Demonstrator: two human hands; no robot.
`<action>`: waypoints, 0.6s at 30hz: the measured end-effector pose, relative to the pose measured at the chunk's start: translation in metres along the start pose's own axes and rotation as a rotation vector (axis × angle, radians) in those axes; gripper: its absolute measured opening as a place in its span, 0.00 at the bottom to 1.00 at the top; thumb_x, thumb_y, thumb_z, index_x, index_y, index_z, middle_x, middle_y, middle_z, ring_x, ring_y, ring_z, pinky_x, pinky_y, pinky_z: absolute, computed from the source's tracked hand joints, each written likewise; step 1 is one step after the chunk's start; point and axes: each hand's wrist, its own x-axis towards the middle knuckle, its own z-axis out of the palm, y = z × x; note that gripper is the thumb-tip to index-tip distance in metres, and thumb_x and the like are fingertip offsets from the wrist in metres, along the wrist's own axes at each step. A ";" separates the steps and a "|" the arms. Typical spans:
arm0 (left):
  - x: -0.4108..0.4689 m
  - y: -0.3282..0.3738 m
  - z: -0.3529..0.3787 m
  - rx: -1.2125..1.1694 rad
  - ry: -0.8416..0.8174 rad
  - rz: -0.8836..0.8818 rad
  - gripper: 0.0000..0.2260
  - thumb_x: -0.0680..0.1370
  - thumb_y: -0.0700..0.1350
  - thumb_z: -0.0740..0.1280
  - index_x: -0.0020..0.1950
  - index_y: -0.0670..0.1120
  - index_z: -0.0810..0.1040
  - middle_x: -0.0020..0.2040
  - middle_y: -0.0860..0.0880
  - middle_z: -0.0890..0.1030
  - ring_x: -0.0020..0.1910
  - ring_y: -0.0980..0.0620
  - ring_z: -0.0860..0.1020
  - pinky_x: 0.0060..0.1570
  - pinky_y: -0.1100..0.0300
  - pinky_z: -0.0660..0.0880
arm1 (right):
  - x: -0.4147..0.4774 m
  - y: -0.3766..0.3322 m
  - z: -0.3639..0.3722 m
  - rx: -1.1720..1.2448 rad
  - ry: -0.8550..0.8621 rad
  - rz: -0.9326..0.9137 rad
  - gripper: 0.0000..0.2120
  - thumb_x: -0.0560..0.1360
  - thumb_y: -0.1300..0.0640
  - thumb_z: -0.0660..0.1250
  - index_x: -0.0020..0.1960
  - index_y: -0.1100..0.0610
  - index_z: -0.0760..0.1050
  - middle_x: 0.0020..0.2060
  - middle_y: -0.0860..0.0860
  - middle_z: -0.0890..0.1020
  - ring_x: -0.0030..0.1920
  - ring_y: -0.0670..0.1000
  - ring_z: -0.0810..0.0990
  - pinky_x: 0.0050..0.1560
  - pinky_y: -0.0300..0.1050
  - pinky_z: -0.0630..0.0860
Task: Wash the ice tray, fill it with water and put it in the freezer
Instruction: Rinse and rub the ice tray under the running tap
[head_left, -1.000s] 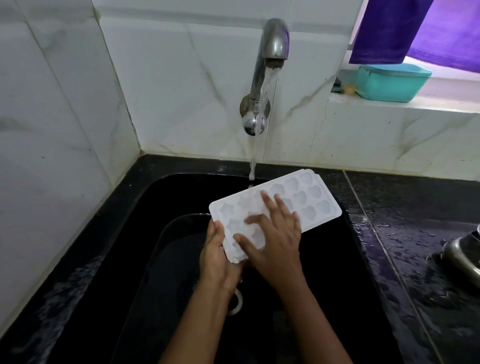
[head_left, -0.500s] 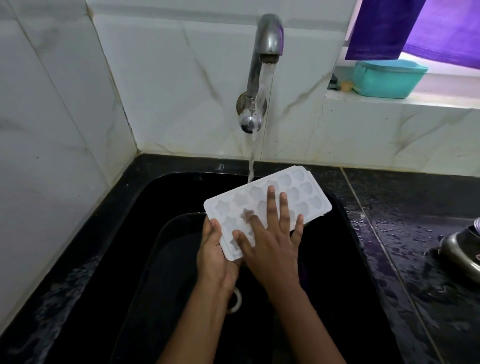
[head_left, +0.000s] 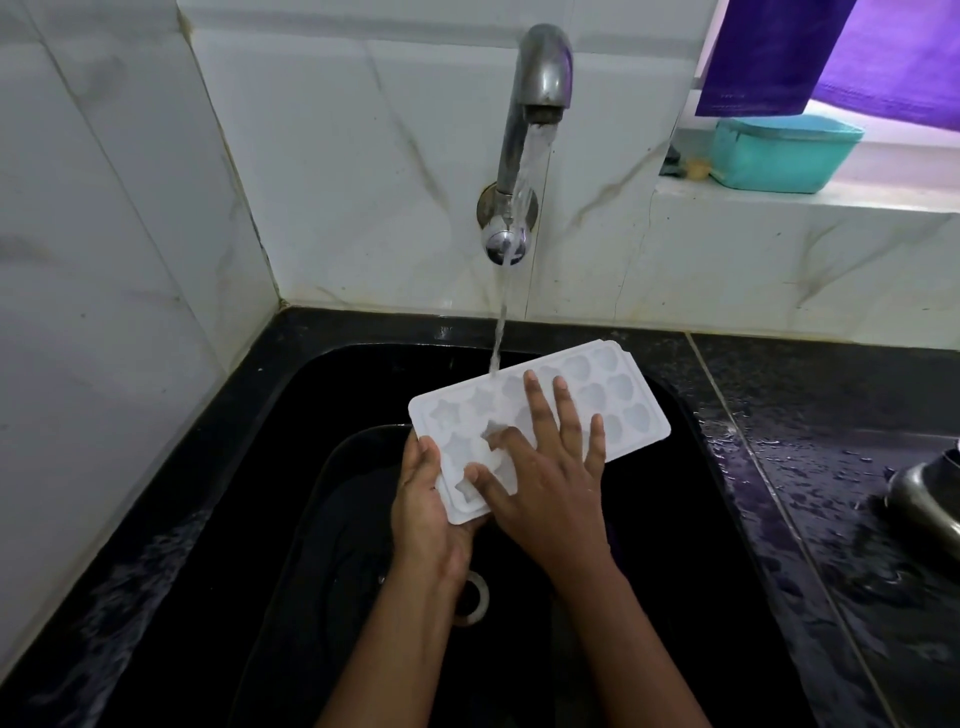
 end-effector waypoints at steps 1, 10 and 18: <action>-0.001 0.000 0.001 0.009 -0.005 -0.007 0.16 0.83 0.47 0.54 0.67 0.46 0.74 0.58 0.41 0.82 0.52 0.42 0.83 0.43 0.48 0.82 | -0.001 0.001 -0.001 -0.010 0.008 0.021 0.16 0.72 0.37 0.60 0.51 0.45 0.77 0.76 0.53 0.59 0.77 0.55 0.51 0.72 0.61 0.43; 0.002 0.001 0.000 0.021 0.036 0.001 0.15 0.84 0.47 0.54 0.66 0.48 0.75 0.56 0.42 0.83 0.48 0.45 0.84 0.36 0.53 0.81 | 0.000 -0.009 -0.001 -0.086 0.030 -0.035 0.19 0.73 0.40 0.57 0.52 0.50 0.78 0.75 0.56 0.61 0.76 0.56 0.53 0.71 0.64 0.48; 0.001 0.000 0.002 -0.028 0.048 -0.007 0.14 0.84 0.45 0.55 0.65 0.46 0.75 0.53 0.42 0.84 0.41 0.48 0.84 0.30 0.59 0.79 | -0.004 -0.010 0.005 -0.086 0.003 -0.025 0.21 0.75 0.41 0.55 0.56 0.51 0.78 0.76 0.56 0.58 0.76 0.56 0.51 0.70 0.65 0.50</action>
